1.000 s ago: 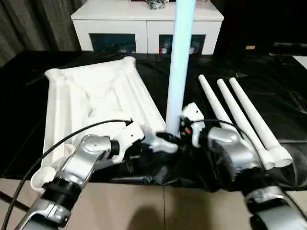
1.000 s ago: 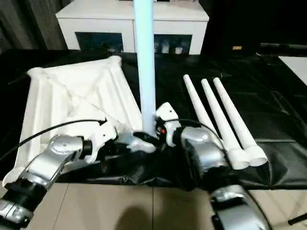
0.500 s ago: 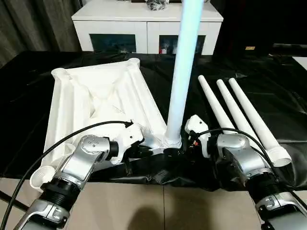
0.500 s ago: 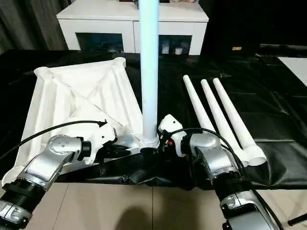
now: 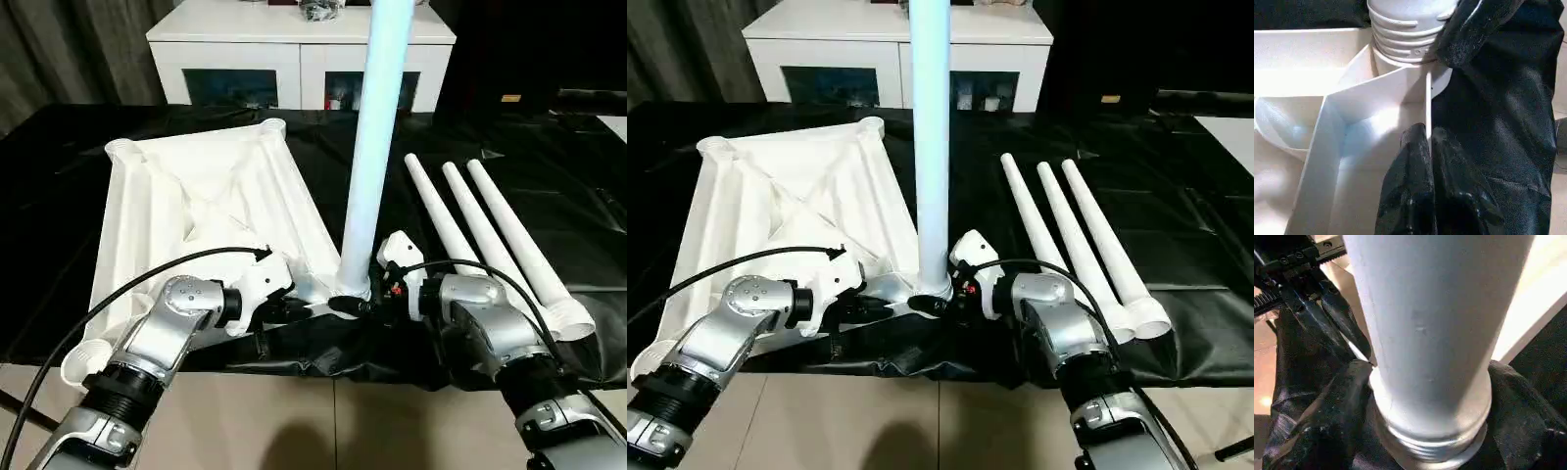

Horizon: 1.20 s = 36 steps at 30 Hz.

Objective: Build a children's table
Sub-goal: Rotate leg to tighten

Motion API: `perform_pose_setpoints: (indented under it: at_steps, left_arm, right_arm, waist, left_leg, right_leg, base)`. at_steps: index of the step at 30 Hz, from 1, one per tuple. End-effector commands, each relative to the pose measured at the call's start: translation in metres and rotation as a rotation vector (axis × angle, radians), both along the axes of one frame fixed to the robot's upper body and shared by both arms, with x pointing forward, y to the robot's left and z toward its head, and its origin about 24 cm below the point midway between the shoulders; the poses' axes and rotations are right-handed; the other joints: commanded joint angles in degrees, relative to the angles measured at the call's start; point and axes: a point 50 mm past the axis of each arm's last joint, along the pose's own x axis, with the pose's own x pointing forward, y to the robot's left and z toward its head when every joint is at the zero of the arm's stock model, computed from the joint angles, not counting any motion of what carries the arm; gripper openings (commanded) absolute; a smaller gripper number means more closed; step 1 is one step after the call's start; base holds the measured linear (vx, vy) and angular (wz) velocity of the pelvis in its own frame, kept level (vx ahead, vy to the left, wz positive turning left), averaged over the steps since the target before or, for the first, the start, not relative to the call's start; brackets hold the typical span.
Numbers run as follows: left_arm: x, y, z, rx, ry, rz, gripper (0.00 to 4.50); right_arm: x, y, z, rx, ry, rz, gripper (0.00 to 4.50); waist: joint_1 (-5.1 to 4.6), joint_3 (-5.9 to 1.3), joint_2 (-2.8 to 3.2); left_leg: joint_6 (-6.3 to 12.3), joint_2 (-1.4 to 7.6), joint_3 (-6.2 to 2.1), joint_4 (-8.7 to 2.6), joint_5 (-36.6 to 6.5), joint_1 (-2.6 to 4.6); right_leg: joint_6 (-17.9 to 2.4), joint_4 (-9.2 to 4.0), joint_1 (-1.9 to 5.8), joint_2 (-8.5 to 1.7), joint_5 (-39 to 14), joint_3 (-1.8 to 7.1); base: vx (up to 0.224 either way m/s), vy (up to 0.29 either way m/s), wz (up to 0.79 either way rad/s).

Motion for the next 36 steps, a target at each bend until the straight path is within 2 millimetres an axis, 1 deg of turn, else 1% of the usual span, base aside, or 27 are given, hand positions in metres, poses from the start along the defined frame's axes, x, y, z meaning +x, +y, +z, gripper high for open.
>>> perform_pose_setpoints:
  at_steps: [1,7,11,14,15,16,17,18,19,20,21,22,23,24,25,26,27,28,30,31,32,34,36]
  left_arm:
    - [-0.002,-0.001,-0.002,-0.007,0.013,-0.019,0.0]
    - [-0.001,0.0,-0.002,-0.004,0.014,-0.016,0.0]
    - [-0.001,0.001,-0.003,-0.002,0.016,-0.016,0.0]
    - [0.001,0.005,-0.006,0.037,0.009,0.022,0.0]
    - [0.005,0.007,-0.009,0.064,0.004,0.074,0.0]
    - [0.009,0.008,-0.01,0.077,-0.011,0.13,0.0]
    - [0.012,0.008,-0.011,0.083,-0.02,0.166,0.0]
    - [0.018,0.007,-0.012,0.077,-0.028,0.235,0.0]
    - [0.025,0.005,-0.013,0.072,-0.04,0.32,0.0]
    - [0.03,0.004,-0.013,0.07,-0.053,0.386,0.0]
    - [0.034,0.002,-0.013,0.066,-0.056,0.431,0.0]
    - [0.037,0.0,-0.013,0.066,-0.064,0.472,0.0]
    - [0.038,0.0,-0.013,0.066,-0.067,0.485,0.0]
    - [0.046,-0.004,-0.011,0.06,-0.095,0.592,0.0]
    - [0.048,-0.005,-0.01,0.058,-0.104,0.624,0.0]
    - [0.048,-0.005,-0.01,0.058,-0.104,0.624,0.0]
    - [0.051,-0.006,-0.009,0.057,-0.115,0.655,0.0]
    - [0.054,-0.009,-0.008,0.052,-0.128,0.682,0.0]
    - [0.056,-0.01,-0.006,0.048,-0.142,0.7,0.0]
    - [0.057,-0.012,-0.006,0.047,-0.15,0.704,0.0]
    - [0.058,-0.014,-0.005,0.046,-0.154,0.694,0.0]
    - [0.058,-0.016,-0.005,0.041,-0.155,0.668,0.0]
    - [0.055,-0.018,-0.005,0.034,-0.149,0.617,0.0]
  right_arm:
    - [0.0,-0.001,0.002,0.001,-0.015,0.001,3.12]
    - [0.002,0.0,0.004,0.03,-0.004,-0.019,2.82]
    - [0.001,0.001,0.002,0.028,0.002,-0.017,2.78]
    - [0.001,0.001,-0.006,0.009,0.01,-0.061,2.77]
    - [0.005,0.001,-0.011,-0.009,0.011,-0.142,2.77]
    - [0.008,0.001,-0.015,-0.022,0.014,-0.215,2.77]
    - [0.01,0.001,-0.018,-0.029,0.016,-0.261,2.77]
    - [0.013,0.004,-0.022,-0.027,0.022,-0.343,2.77]
    - [0.016,0.007,-0.026,-0.021,0.036,-0.453,2.76]
    - [0.018,0.009,-0.029,-0.022,0.045,-0.532,2.76]
    - [0.02,0.011,-0.031,-0.02,0.056,-0.6,2.76]
    - [0.021,0.013,-0.032,-0.014,0.066,-0.657,2.76]
    - [0.022,0.014,-0.033,-0.012,0.069,-0.675,2.76]
    - [0.023,0.022,-0.037,-0.004,0.096,-0.788,2.76]
    - [0.023,0.025,-0.038,-0.004,0.105,-0.819,2.76]
    - [0.023,0.025,-0.038,-0.004,0.105,-0.819,2.76]
    - [0.023,0.03,-0.039,-0.005,0.104,-0.844,2.76]
    - [0.023,0.038,-0.039,0.001,0.109,-0.858,2.76]
    - [0.023,0.048,-0.039,0.0,0.1,-0.846,2.76]
    - [0.023,0.055,-0.038,0.001,0.095,-0.831,2.76]
    - [0.023,0.068,-0.033,0.016,0.059,-0.758,3.11]
    - [0.024,0.069,-0.029,0.044,0.048,-0.749,3.45]
    - [0.027,0.064,-0.022,0.1,0.031,-0.733,3.48]
  waist:
    - [0.02,-3.1,-0.46]
    - [0.01,-3.1,-0.43]
    - [0.0,-3.1,-0.43]
    - [-0.06,-3.1,-0.41]
    - [-0.15,-3.01,-0.41]
    - [-0.31,-2.77,-0.42]
    - [-0.43,-2.73,-0.36]
    - [-0.68,-2.62,-0.38]
    - [-0.82,-2.63,-0.51]
    - [-0.92,-2.6,-0.45]
    - [-1.03,-2.66,-0.65]
    - [-0.96,-2.72,-0.66]
    - [-1.04,-2.63,-0.61]
    - [-0.89,-2.67,-0.53]
    - [-0.99,-2.69,-0.44]
    - [-0.94,-2.72,-0.48]
    - [-0.77,-2.87,-0.37]
    - [-0.79,-2.83,-0.47]
    - [-0.7,-3.0,-0.38]
    - [-0.66,-2.99,-0.38]
    - [-0.6,-3.04,-0.51]
    - [-0.49,-3.0,-0.4]
    - [-0.64,-2.97,-0.34]
  left_leg:
    - [3.76,1.72,-0.07,-4.08,-10.31,-0.14]
    - [3.64,1.69,-0.09,-4.1,-10.49,-0.19]
    - [3.62,1.69,-0.08,-4.1,-10.46,-0.18]
    - [3.57,1.67,-0.09,-4.1,-10.39,-0.22]
    - [3.35,1.65,-0.08,-4.16,-10.88,-0.2]
    - [2.64,1.53,-0.03,-4.28,-12.25,-0.09]
    - [2.04,1.51,-0.07,-4.34,-12.99,0.03]
    - [1.02,1.4,-0.15,-4.45,-14.55,0.19]
    - [0.28,1.44,-0.38,-4.6,-15.38,0.13]
    - [-0.2,1.42,-0.4,-4.62,-15.44,0.16]
    - [-0.15,1.35,-0.4,-4.65,-15.77,0.15]
    - [-0.09,1.28,-0.44,-4.61,-15.92,0.25]
    - [-0.03,1.24,-0.43,-4.64,-15.89,0.17]
    - [0.08,1.22,-0.41,-4.6,-16.24,0.27]
    - [-0.03,1.19,-0.36,-4.61,-16.22,0.36]
    - [-0.06,1.16,-0.41,-4.64,-15.95,0.32]
    - [0.11,1.17,-0.4,-4.61,-15.22,0.18]
    - [0.43,1.18,-0.35,-4.65,-14.83,-0.02]
    - [0.67,1.17,-0.23,-4.54,-14.28,0.13]
    - [0.92,1.14,-0.21,-4.53,-13.78,0.01]
    - [1.24,1.14,-0.18,-4.52,-13.63,-0.03]
    - [1.69,1.14,-0.1,-4.49,-13.47,0.0]
    - [2.16,1.13,-0.09,-4.52,-13.79,-0.19]
  right_leg:
    - [-13.98,-4.1,2.97,-2.56,-11.07,2.29]
    - [-13.87,-4.09,3.0,-2.53,-11.26,2.29]
    - [-13.93,-4.09,2.99,-2.52,-11.0,2.29]
    - [-13.9,-4.09,3.0,-2.54,-11.02,2.28]
    - [-13.75,-4.17,2.92,-2.53,-11.77,2.29]
    - [-13.19,-4.53,2.72,-2.53,-14.36,2.34]
    - [-12.91,-4.64,2.63,-2.56,-16.03,2.32]
    - [-11.93,-4.96,2.52,-2.55,-19.28,2.27]
    - [-10.8,-5.12,2.66,-2.68,-21.82,2.25]
    - [-10.29,-5.26,2.42,-2.66,-22.2,2.33]
    - [-10.02,-5.29,2.47,-2.56,-22.48,2.27]
    - [-9.66,-5.41,2.38,-2.68,-22.99,2.32]
    - [-9.52,-5.49,2.34,-2.65,-23.22,2.32]
    - [-9.09,-5.63,2.25,-2.65,-23.81,2.3]
    - [-9.11,-5.65,2.01,-2.6,-23.57,2.38]
    - [-9.04,-5.69,2.12,-2.58,-23.26,2.33]
    - [-9.1,-5.54,2.25,-2.65,-21.88,2.36]
    - [-9.29,-5.45,2.35,-2.56,-20.36,2.34]
    - [-9.96,-5.3,2.2,-2.54,-18.34,2.37]
    - [-10.36,-5.2,2.33,-2.54,-17.09,2.38]
    - [-10.47,-5.15,2.42,-2.54,-16.61,2.33]
    - [-10.56,-5.16,2.43,-2.59,-16.29,2.38]
    - [-10.58,-5.08,2.58,-2.49,-16.09,2.34]
  base:
    - [0.0,0.0,0.0]
    - [0.0,0.0,0.0]
    - [0.0,0.0,0.0]
    - [0.0,0.0,0.0]
    - [0.0,0.0,0.0]
    - [0.0,0.0,0.0]
    - [0.0,0.0,0.0]
    - [0.0,0.0,0.0]
    - [0.0,0.0,0.0]
    - [-0.052,0.004,-0.02]
    - [0.0,0.0,0.0]
    - [0.0,0.0,0.0]
    - [0.0,0.0,0.0]
    - [0.0,0.0,0.0]
    - [0.0,0.0,0.0]
    - [0.0,0.0,0.0]
    - [0.0,0.0,0.0]
    - [0.0,0.0,0.0]
    - [0.0,0.0,0.0]
    - [0.0,0.0,0.0]
    - [0.0,0.0,0.0]
    - [0.0,0.0,0.0]
    - [0.0,0.0,0.0]
